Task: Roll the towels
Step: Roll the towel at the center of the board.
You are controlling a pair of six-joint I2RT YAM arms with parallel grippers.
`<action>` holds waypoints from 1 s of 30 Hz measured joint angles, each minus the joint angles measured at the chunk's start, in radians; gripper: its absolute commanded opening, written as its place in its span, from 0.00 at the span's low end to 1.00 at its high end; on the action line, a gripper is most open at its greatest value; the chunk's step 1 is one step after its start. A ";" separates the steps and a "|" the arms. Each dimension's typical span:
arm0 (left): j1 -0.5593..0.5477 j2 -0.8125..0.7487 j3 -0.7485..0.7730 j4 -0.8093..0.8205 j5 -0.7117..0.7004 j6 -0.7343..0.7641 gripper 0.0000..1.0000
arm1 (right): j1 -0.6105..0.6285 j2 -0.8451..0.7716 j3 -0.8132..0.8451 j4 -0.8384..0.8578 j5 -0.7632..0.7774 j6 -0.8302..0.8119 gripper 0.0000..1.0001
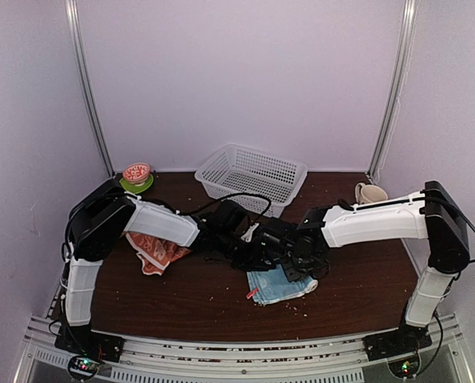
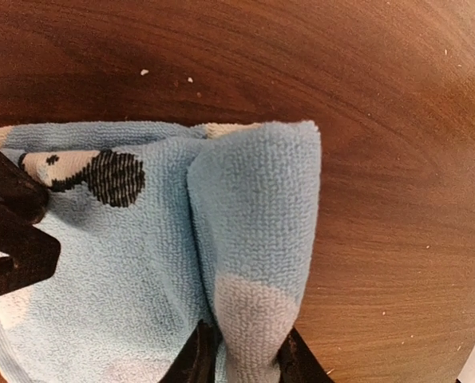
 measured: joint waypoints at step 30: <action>0.000 0.000 -0.004 -0.002 -0.006 0.000 0.28 | 0.000 -0.074 -0.045 0.136 -0.139 0.009 0.34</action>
